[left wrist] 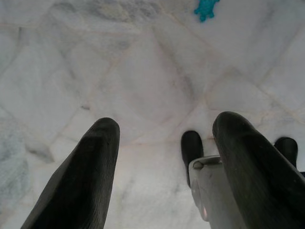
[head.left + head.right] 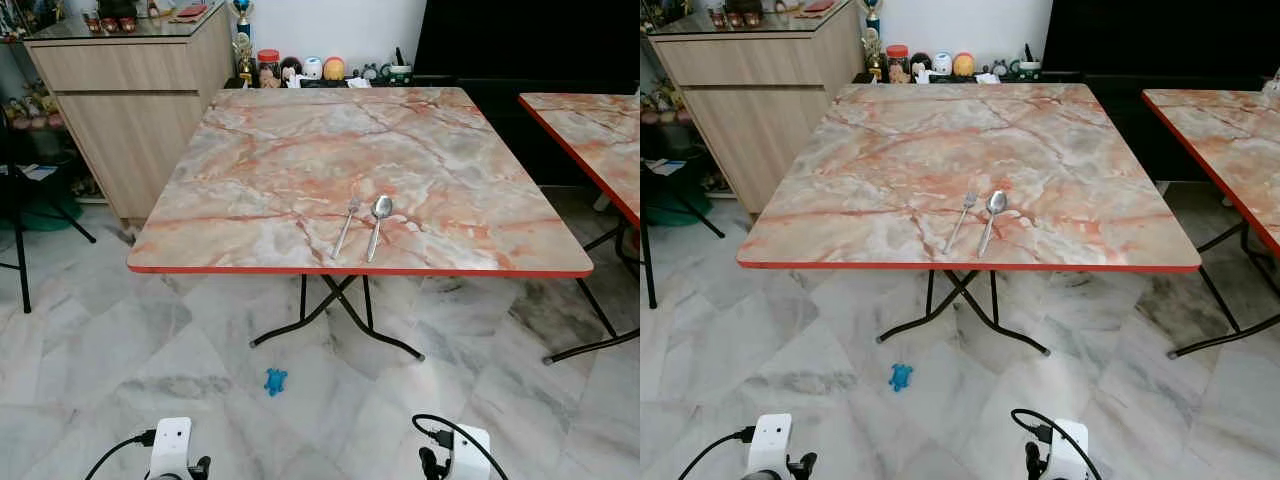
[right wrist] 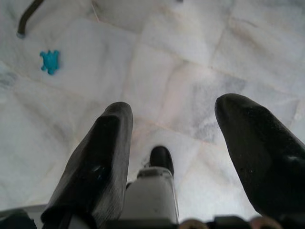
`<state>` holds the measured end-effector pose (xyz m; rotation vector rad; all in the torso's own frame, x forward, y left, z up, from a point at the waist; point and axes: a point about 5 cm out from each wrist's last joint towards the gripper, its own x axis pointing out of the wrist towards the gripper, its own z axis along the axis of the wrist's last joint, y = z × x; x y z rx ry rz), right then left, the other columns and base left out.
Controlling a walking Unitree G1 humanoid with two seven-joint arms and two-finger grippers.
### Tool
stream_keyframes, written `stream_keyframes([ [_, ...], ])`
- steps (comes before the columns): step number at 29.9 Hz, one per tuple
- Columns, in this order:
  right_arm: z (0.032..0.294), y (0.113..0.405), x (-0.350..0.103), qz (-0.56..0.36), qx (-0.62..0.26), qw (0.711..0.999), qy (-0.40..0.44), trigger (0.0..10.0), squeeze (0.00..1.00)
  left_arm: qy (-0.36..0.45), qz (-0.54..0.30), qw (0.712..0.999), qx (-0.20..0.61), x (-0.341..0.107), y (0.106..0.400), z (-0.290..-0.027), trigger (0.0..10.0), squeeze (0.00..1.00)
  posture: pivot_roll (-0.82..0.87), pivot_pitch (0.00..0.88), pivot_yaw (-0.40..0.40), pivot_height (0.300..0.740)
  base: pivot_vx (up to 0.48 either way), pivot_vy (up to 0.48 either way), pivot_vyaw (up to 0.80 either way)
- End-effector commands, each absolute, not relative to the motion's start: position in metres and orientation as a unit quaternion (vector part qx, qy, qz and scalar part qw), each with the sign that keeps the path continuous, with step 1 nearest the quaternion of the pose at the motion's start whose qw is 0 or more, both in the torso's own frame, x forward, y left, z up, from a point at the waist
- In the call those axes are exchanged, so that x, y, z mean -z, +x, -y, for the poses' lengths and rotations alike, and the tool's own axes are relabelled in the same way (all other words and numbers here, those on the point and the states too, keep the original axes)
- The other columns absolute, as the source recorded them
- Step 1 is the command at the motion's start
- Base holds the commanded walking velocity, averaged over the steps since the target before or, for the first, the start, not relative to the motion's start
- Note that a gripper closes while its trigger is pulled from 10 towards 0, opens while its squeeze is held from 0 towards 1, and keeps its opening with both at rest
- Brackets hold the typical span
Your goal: Setting the table
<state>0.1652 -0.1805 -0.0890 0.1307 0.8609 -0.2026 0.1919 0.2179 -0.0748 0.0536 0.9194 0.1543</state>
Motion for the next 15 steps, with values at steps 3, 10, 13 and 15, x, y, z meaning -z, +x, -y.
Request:
stream_keyframes([
  [3, 0.18, 0.157, 0.093, -0.43, 0.097, 0.895, 0.062, 10.0, 0.0, 0.047, -0.435, 0.896, -0.07, 0.073, 0.195, -0.217, 10.0, 0.0, -0.02, 0.0, 0.009, 0.74, 0.0, 0.0, 0.0],
  [10, 0.183, 0.152, 0.095, -0.436, 0.111, 0.89, 0.072, 10.0, 0.0, 0.074, -0.36, 0.928, -0.068, 0.052, 0.223, -0.224, 10.0, 0.0, -0.02, 0.0, 0.02, 0.74, 0.0, 0.0, 0.0],
  [13, 0.185, 0.152, 0.095, -0.439, 0.108, 0.89, 0.06, 10.0, 0.0, 0.087, -0.309, 0.945, -0.06, 0.036, 0.241, -0.228, 10.0, 0.0, -0.01, 0.0, 0.023, 0.74, 0.0, 0.0, 0.0],
  [15, 0.185, 0.152, 0.095, -0.44, 0.107, 0.89, 0.058, 10.0, 0.0, 0.088, -0.292, 0.95, -0.061, 0.031, 0.246, -0.23, 10.0, 0.0, -0.01, 0.0, 0.023, 0.74, 0.0, 0.0, 0.0],
])
